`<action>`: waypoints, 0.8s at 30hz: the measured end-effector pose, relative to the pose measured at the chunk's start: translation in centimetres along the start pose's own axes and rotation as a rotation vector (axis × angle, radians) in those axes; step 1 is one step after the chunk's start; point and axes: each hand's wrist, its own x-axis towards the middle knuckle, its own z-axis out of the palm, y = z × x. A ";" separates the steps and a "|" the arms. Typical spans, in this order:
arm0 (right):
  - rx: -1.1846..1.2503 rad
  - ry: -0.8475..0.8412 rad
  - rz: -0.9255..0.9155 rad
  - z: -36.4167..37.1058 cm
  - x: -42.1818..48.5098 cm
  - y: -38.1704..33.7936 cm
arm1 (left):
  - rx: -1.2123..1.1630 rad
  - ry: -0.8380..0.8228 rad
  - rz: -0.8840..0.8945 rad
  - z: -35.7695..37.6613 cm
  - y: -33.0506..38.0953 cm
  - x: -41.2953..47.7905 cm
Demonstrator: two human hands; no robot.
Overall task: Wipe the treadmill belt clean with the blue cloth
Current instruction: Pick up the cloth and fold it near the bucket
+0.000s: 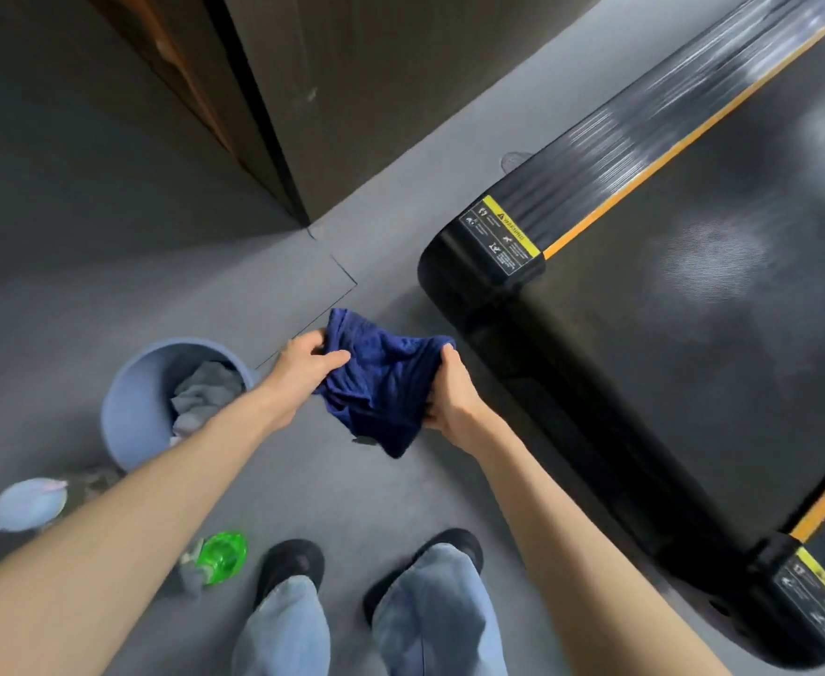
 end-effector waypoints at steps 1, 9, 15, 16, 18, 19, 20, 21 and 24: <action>-0.013 -0.010 0.015 1.6 0.4 1.2 | 0.017 0.005 -0.018 -1.7 -1.4 -0.2; -0.406 -0.093 -0.016 11.6 6.3 11.7 | 0.159 0.046 -0.182 -14.4 -12.7 2.1; -0.820 0.086 -0.172 15.9 13.2 18.5 | 0.322 -0.025 -0.170 -18.0 -20.0 6.2; -0.819 0.143 -0.156 16.1 14.2 19.1 | 0.338 -0.026 -0.154 -17.9 -21.1 7.0; -0.777 0.217 -0.118 16.2 16.0 20.0 | 0.358 -0.013 -0.138 -17.4 -22.8 8.2; -0.756 0.242 -0.098 16.4 16.5 20.1 | 0.352 -0.011 -0.143 -17.0 -23.0 8.7; -0.739 0.251 -0.090 16.3 17.2 20.4 | 0.344 -0.011 -0.137 -16.6 -23.4 9.3; -0.739 0.261 -0.092 16.3 17.6 20.6 | 0.362 -0.007 -0.134 -16.4 -23.5 9.7; -0.695 0.238 -0.084 16.2 18.5 20.8 | 0.545 0.092 -0.104 -15.8 -23.7 10.7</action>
